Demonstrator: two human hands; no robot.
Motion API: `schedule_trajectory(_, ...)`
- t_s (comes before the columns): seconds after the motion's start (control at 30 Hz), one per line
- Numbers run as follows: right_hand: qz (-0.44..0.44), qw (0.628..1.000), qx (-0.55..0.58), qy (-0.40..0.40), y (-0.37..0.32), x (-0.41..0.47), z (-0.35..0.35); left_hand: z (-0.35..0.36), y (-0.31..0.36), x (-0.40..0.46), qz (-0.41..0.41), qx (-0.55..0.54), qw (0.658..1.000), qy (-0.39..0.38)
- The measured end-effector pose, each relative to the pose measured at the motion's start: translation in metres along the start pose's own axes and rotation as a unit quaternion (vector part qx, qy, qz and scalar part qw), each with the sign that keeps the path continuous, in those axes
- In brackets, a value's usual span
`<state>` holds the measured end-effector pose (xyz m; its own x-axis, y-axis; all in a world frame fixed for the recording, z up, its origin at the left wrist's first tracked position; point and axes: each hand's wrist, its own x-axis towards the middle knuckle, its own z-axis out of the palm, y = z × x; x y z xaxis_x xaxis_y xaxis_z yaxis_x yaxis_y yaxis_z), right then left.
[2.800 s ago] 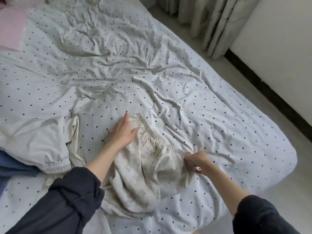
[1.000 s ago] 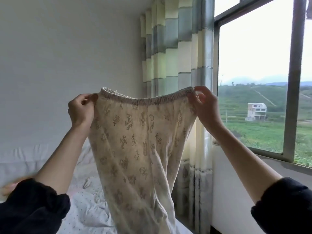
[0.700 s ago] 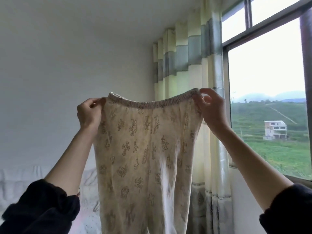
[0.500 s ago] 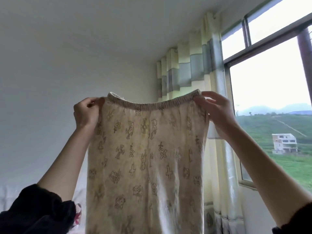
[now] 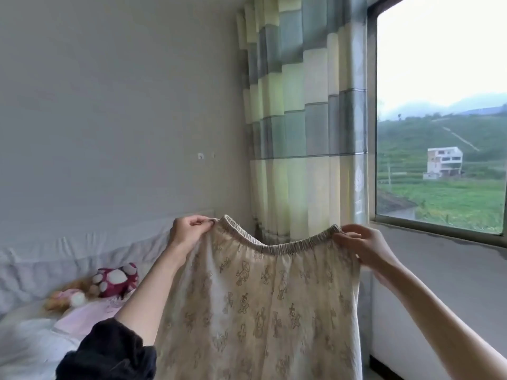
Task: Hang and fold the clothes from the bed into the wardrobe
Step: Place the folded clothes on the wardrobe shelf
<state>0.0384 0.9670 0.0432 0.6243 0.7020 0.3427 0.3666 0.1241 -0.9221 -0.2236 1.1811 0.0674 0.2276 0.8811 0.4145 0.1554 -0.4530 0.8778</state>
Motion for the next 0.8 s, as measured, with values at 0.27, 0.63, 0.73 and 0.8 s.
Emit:
schedule_trajectory(0.27, 0.142, 0.989, -0.025, 0.034, 0.175, -0.001, -0.022, 0.127, -0.120, -0.007, -0.092, 0.083, 0.986, -0.110)
schedule_trajectory(0.63, 0.307, 0.948, -0.076, 0.025, 0.420, 0.058, -0.034, 0.324, -0.307, 0.010, -0.173, 0.264, 0.944, -0.099)
schedule_trajectory(0.73, 0.314, 0.946, -0.079, 0.024, 0.479, 0.097, -0.023, 0.377, -0.349, 0.031, -0.165, 0.317, 0.933, -0.048)
schedule_trajectory(0.8, 0.314, 0.946, -0.077, 0.022, 0.515, 0.122, -0.008, 0.401, -0.379, 0.048, -0.157, 0.339, 0.928, -0.019)
